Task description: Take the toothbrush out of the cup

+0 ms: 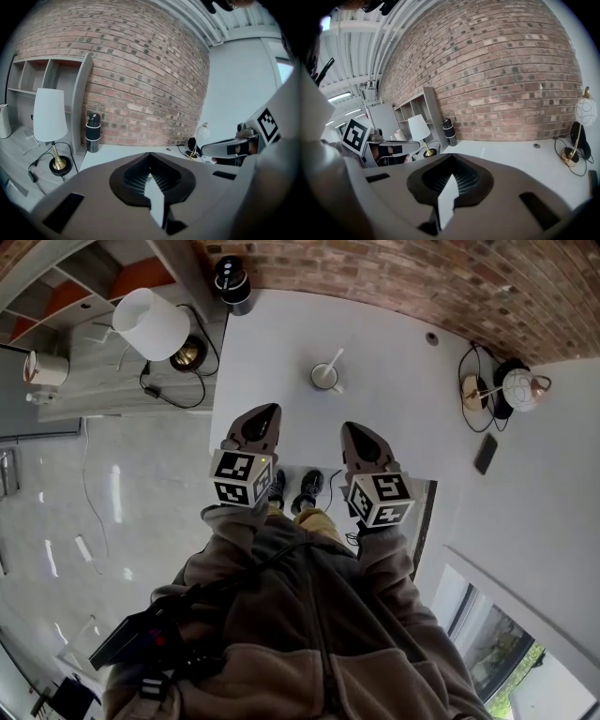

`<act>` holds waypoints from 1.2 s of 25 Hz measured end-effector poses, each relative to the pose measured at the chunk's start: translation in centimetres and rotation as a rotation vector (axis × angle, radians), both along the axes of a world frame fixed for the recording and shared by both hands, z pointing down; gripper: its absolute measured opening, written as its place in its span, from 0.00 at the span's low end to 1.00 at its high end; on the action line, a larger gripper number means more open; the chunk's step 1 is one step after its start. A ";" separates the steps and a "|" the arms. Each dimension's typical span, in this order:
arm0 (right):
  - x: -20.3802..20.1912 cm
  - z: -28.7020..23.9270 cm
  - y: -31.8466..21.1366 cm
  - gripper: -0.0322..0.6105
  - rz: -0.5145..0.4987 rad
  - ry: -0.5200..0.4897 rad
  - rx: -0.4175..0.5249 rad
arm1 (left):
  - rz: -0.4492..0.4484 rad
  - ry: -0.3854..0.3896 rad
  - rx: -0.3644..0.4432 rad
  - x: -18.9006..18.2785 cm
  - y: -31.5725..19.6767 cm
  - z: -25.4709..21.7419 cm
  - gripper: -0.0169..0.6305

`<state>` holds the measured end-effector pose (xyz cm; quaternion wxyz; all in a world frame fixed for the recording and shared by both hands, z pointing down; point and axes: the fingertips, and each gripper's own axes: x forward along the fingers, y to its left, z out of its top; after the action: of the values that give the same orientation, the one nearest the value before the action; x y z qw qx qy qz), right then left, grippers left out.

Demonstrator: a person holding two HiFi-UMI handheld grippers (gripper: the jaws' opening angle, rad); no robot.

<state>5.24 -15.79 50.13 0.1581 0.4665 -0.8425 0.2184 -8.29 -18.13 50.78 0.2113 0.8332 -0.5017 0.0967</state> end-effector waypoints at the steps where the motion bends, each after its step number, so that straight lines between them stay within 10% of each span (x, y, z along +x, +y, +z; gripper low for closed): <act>1: 0.0 0.5 -0.3 0.05 -0.011 0.002 -0.011 | -0.006 -0.003 -0.009 0.0 -0.2 0.4 0.03; 30: 0.6 13.7 -7.0 0.05 -0.028 0.049 -0.251 | -0.001 -0.077 -0.288 1.4 -4.7 12.6 0.03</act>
<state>5.80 -22.84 63.82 0.2389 0.4365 -0.8108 0.3081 -6.92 -22.87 63.37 0.3096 0.7897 -0.4906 0.1995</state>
